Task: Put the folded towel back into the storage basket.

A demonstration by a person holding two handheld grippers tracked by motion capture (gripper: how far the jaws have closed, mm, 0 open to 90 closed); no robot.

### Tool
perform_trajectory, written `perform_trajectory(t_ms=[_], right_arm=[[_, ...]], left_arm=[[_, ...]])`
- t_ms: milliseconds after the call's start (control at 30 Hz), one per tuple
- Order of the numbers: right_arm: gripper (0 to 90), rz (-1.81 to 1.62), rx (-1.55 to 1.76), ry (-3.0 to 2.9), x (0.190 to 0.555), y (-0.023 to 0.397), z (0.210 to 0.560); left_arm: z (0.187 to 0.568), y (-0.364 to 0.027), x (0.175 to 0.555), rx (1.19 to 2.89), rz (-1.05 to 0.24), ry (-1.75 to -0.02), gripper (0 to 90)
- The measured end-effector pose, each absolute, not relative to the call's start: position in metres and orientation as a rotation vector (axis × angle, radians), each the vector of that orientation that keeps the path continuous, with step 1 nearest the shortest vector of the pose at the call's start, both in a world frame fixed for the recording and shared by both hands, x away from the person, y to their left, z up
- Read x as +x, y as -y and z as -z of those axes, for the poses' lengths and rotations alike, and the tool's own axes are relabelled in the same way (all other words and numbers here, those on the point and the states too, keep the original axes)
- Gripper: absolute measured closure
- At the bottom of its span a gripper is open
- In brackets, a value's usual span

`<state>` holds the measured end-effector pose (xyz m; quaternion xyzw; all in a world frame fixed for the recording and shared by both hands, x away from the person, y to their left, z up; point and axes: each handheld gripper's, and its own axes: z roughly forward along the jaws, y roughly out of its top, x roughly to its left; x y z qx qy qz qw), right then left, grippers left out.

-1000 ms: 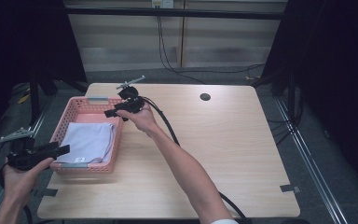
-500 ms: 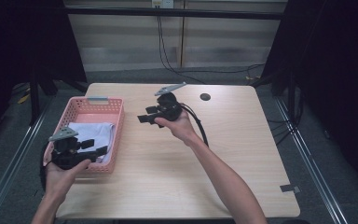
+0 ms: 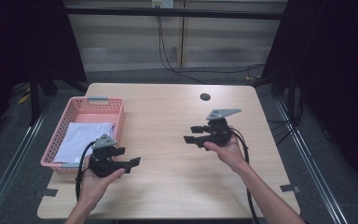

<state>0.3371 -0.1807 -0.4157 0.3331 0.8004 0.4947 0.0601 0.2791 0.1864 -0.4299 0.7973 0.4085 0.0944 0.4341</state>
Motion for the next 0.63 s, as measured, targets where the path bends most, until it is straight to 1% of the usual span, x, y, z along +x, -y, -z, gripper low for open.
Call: perform_trajectory(t_ms=[67,233,300,367,433,567,633], right_arm=[[43.5,-1.476,1.03,-2.408,0.325,0.197,0.418],[41.6,-1.453,1.111,-2.358,0.293,0.234,0.424],[40.5,-1.446,1.154,-2.317,0.279,0.249,0.427],[39.5,-1.408,1.19,-2.295,0.267,0.261,0.43],[39.1,-1.422,1.241,-2.264,0.255,0.274,0.436],[37.4,-1.405,1.301,-2.207,0.24,0.289,0.454],[34.1,-1.388,1.329,-2.194,0.238,0.293,0.459]], left_arm=[[0.438,-0.178,0.274,1.993,-0.24,-1.026,24.8],[0.447,-0.162,0.265,2.062,-0.196,-0.993,24.1],[0.448,-0.16,0.257,2.043,-0.207,-1.004,24.1],[0.452,-0.159,0.25,2.064,-0.211,-0.994,24.4],[0.461,-0.159,0.243,2.069,-0.177,-0.99,24.3],[0.475,-0.155,0.241,2.153,-0.135,-0.968,24.9],[0.475,-0.156,0.243,2.122,-0.185,-0.979,25.3]])
